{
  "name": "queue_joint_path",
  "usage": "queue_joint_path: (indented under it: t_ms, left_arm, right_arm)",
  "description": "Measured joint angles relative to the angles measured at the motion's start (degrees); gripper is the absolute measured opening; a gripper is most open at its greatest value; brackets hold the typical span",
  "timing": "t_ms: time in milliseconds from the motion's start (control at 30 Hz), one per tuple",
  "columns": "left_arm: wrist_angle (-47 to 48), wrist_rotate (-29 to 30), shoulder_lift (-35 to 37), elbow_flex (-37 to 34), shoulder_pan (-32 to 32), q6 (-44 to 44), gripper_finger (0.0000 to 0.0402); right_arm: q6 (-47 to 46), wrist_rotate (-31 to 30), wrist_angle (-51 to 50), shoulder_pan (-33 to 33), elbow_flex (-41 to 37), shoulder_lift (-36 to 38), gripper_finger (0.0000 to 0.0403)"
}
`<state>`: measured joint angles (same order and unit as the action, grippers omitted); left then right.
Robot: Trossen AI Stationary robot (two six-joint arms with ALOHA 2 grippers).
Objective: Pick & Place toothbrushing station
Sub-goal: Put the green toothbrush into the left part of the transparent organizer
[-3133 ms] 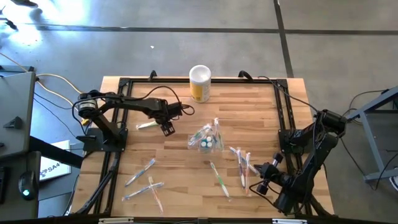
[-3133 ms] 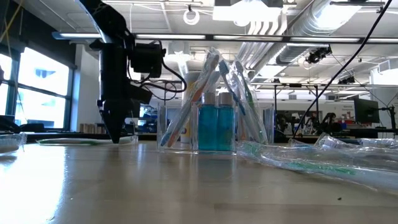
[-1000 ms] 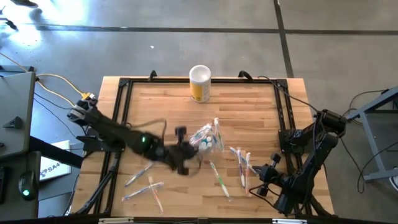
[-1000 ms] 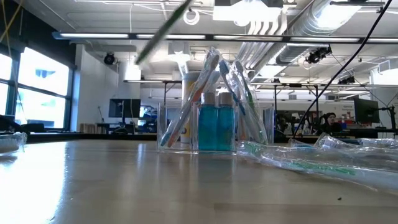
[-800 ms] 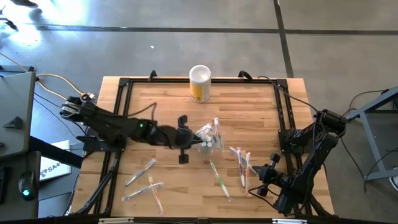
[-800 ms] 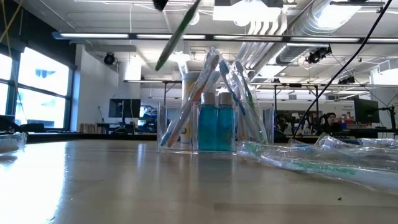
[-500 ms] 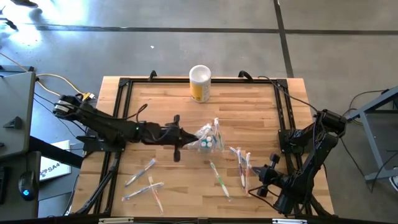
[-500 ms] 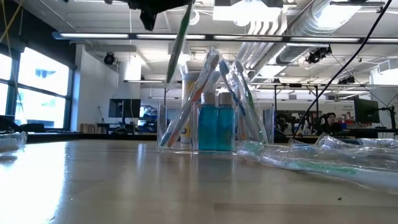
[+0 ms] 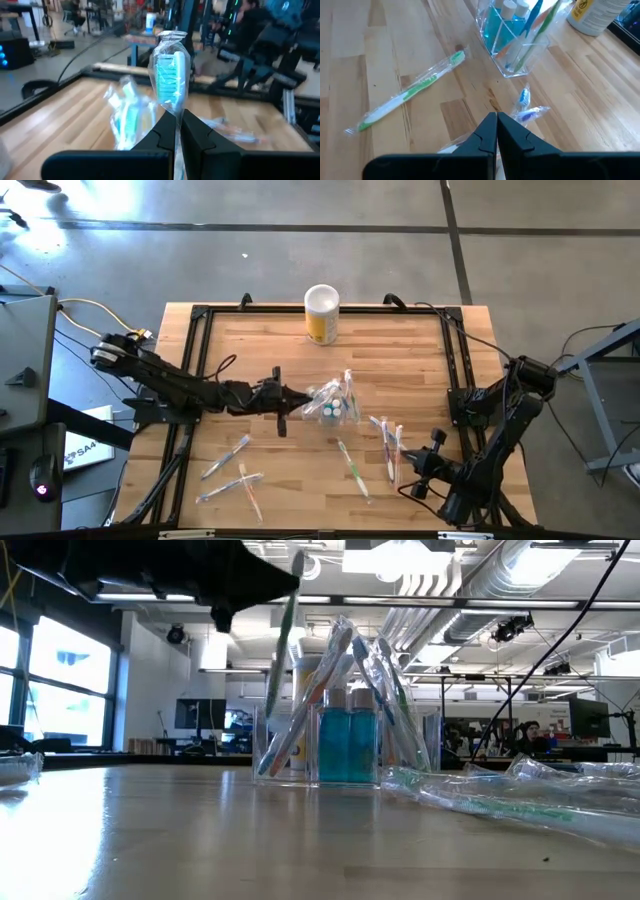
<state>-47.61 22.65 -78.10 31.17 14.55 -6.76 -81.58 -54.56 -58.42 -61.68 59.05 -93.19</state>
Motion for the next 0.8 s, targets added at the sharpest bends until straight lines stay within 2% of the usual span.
queue_joint_path:
  t_ms: [467,800]
  left_arm:
    - [-9.8,0.3,-12.2,-0.2,-3.0,-3.0,0.0003]
    - [-7.2,0.5,-13.4,-0.2,-2.9,-4.2,0.0005]
  right_arm:
    - [0.9,0.8,0.7,0.4,0.0,0.0,0.0004]
    - [0.9,0.7,0.7,0.4,0.0,0.0,0.0004]
